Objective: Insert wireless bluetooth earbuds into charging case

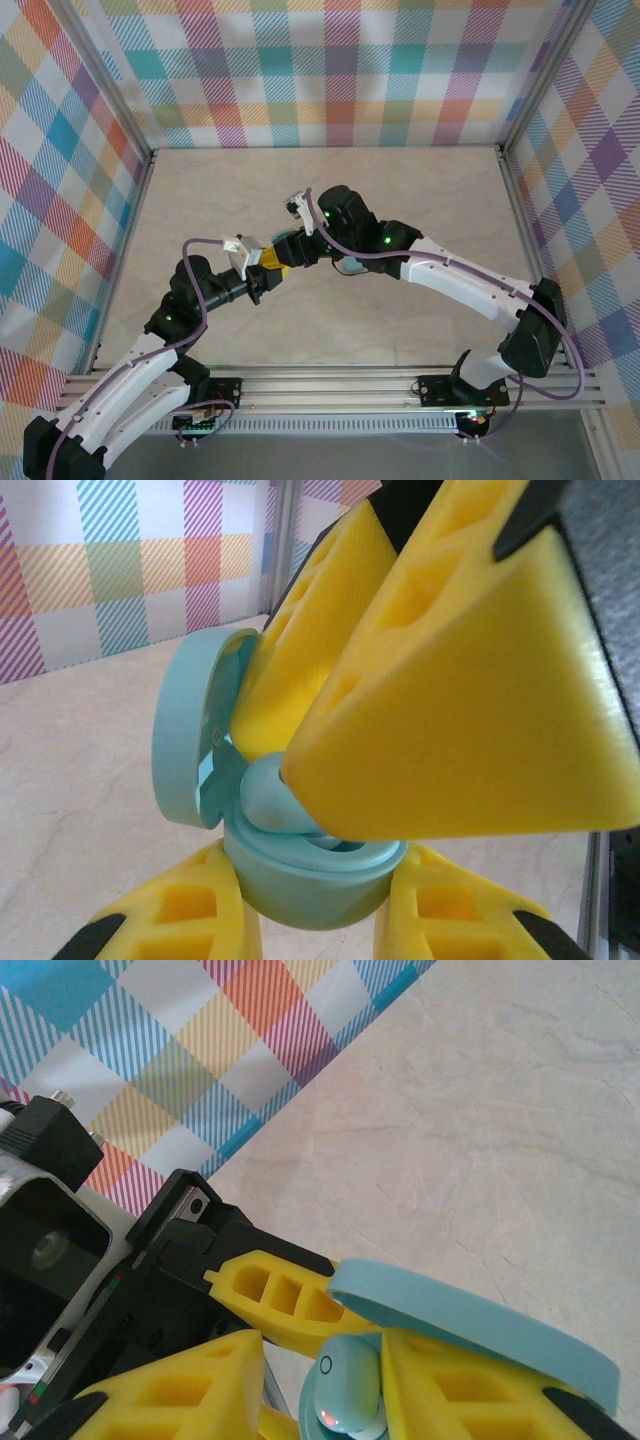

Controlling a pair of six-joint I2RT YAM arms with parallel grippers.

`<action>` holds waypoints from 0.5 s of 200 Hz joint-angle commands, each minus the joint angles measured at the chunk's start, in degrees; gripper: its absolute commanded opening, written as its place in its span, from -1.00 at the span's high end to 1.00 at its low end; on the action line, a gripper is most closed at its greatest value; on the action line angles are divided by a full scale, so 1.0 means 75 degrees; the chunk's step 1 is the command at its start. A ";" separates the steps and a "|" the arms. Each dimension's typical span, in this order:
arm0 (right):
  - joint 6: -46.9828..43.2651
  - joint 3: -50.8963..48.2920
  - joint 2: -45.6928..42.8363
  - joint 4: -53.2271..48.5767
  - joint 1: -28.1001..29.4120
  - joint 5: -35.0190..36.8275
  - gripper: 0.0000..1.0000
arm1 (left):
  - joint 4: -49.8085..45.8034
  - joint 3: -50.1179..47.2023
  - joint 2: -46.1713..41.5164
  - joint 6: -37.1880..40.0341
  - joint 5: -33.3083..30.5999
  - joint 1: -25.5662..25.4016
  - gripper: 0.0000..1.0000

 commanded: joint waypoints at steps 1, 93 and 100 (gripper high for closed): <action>0.0030 0.0077 -0.0161 -0.0069 0.0011 0.0273 0.25 | 0.0610 -0.0006 -0.0165 0.0030 0.0146 -0.0098 0.85; 0.0377 0.0233 -0.0321 -0.0421 0.0008 0.0335 0.25 | 0.0539 0.0017 -0.0166 0.0081 0.0105 -0.0098 0.85; 0.0424 0.0230 -0.0345 -0.0438 0.0011 0.0315 0.25 | 0.0528 0.0031 -0.0156 0.0099 0.0099 -0.0098 0.85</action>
